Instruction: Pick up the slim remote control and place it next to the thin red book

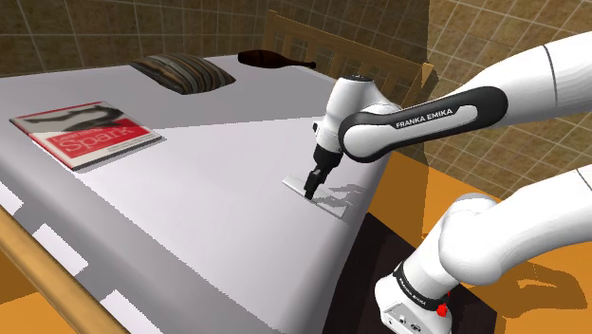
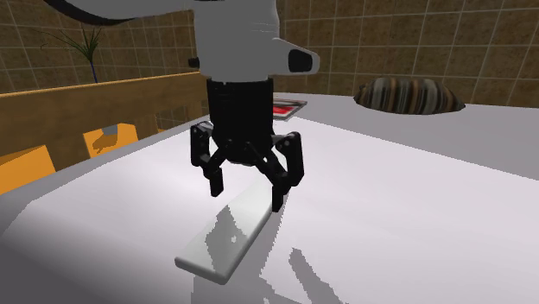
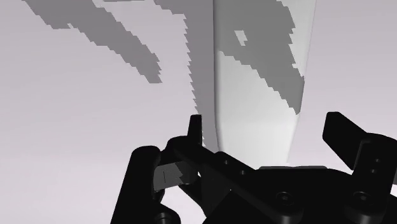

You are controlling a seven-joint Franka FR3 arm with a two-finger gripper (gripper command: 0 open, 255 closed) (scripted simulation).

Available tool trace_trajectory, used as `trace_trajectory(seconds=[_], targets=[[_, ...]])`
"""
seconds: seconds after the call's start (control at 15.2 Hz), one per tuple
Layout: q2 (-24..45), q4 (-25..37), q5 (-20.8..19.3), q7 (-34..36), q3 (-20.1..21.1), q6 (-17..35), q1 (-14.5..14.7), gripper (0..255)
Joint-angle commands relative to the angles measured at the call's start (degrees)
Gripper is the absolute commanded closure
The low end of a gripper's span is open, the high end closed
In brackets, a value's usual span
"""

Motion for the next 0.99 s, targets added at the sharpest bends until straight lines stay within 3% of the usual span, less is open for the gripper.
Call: trace_trajectory(seconds=[0.0, 0.59, 0.66, 0.92], targets=[[1.27, -0.82, -0.06, -0.08, 0.01, 2.14, -0.08, 0], [2.3, -1.38, -0.08, -0.04, 0.08, 3.72, -0.11, 0], [2.3, -1.38, -0.08, -0.04, 0.08, 3.72, -0.11, 255], [2.29, -1.38, -0.08, -0.05, 0.07, 3.72, -0.12, 255]])
